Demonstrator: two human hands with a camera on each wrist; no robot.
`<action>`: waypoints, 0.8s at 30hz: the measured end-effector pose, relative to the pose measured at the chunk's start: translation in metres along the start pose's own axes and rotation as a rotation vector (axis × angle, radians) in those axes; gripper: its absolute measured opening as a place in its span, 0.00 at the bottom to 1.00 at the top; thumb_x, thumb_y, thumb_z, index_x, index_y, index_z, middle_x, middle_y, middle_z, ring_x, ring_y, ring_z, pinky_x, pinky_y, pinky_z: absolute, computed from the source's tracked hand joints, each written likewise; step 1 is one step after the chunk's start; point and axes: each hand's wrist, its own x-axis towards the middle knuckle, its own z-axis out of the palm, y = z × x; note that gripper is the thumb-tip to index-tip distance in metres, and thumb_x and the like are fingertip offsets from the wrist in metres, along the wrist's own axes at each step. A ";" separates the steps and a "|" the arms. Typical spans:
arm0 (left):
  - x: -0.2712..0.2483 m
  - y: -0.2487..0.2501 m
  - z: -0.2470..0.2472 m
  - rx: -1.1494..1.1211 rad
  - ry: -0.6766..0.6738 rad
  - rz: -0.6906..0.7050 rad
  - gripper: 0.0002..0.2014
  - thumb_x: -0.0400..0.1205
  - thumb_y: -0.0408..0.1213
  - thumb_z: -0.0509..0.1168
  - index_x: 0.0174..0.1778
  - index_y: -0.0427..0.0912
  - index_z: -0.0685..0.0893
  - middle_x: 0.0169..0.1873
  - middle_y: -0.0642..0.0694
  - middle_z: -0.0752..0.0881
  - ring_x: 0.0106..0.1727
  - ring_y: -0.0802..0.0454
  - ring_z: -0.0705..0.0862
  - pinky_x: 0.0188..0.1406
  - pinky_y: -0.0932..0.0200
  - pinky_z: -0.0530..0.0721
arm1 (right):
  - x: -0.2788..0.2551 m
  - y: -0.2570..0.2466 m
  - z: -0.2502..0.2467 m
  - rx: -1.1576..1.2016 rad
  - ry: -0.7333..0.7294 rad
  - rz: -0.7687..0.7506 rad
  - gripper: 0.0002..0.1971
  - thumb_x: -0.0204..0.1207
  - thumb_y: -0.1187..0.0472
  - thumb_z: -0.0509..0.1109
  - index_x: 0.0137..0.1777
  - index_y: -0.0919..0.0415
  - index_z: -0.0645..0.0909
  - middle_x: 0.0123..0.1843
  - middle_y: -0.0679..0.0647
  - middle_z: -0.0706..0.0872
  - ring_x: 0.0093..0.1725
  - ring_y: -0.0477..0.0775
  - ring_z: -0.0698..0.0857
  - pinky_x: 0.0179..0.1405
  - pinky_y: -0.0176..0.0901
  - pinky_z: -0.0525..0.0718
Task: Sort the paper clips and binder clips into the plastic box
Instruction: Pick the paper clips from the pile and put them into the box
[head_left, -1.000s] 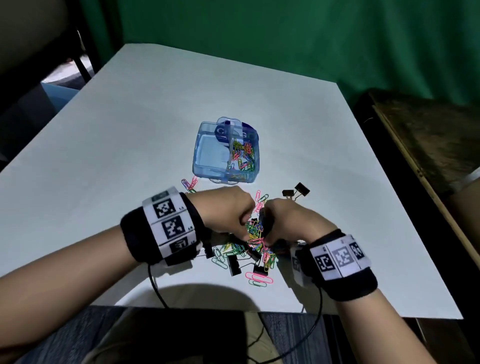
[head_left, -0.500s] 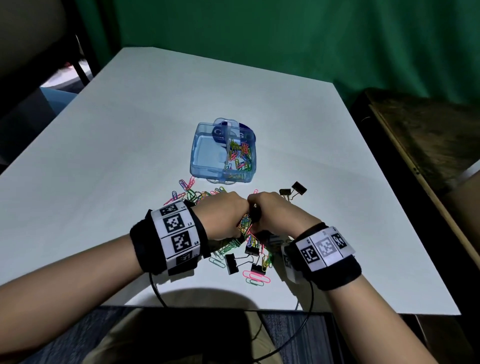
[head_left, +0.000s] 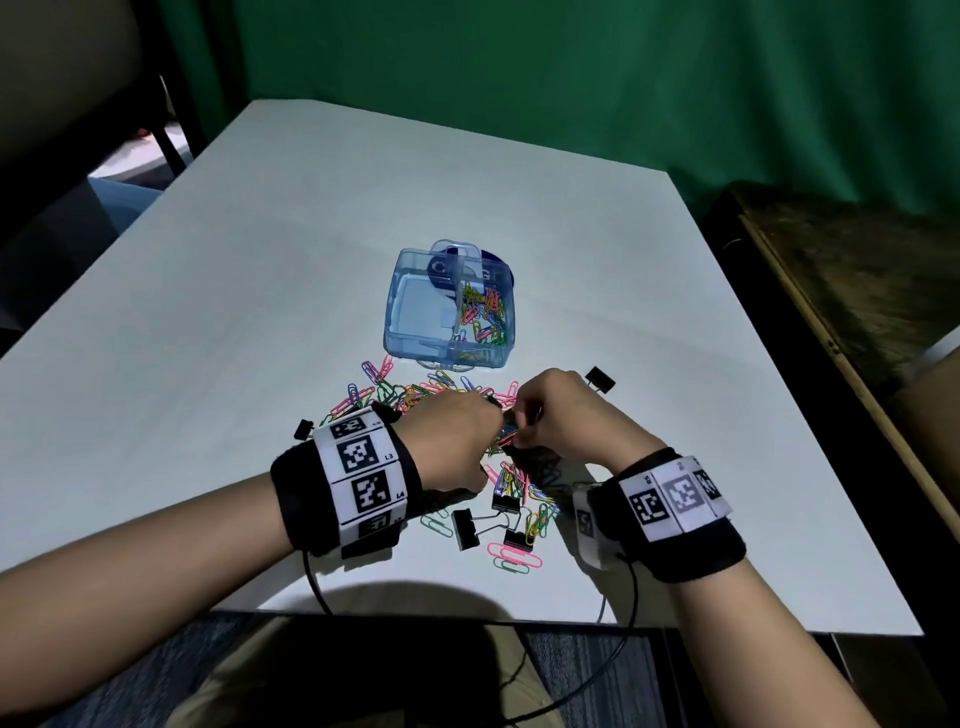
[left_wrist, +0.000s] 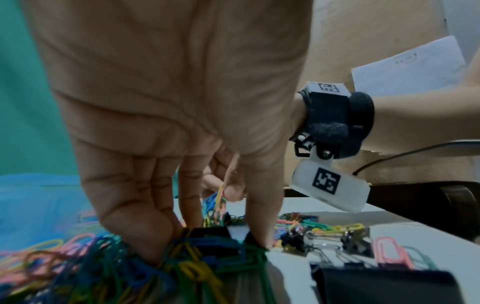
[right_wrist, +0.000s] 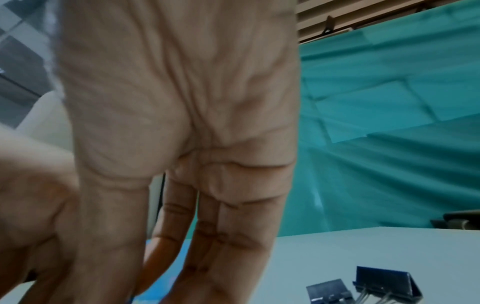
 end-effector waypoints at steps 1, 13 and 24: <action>0.000 -0.001 0.001 -0.008 -0.003 -0.003 0.14 0.71 0.43 0.70 0.46 0.39 0.79 0.41 0.43 0.79 0.49 0.41 0.82 0.37 0.56 0.73 | -0.002 0.001 -0.003 0.055 0.017 0.003 0.09 0.65 0.70 0.77 0.29 0.61 0.81 0.26 0.50 0.81 0.24 0.39 0.76 0.26 0.33 0.72; 0.000 -0.034 -0.013 -0.684 0.086 -0.076 0.15 0.69 0.34 0.74 0.51 0.44 0.84 0.40 0.52 0.83 0.40 0.56 0.81 0.41 0.62 0.81 | -0.003 0.001 0.000 -0.095 0.024 0.120 0.13 0.64 0.56 0.80 0.36 0.61 0.80 0.35 0.54 0.82 0.41 0.58 0.83 0.34 0.44 0.77; 0.004 -0.050 -0.015 -1.106 0.190 -0.208 0.10 0.75 0.34 0.73 0.51 0.41 0.89 0.42 0.47 0.86 0.42 0.52 0.84 0.55 0.53 0.84 | 0.000 -0.031 0.010 -0.328 -0.035 0.119 0.15 0.66 0.60 0.77 0.44 0.59 0.71 0.48 0.60 0.80 0.54 0.65 0.84 0.38 0.45 0.74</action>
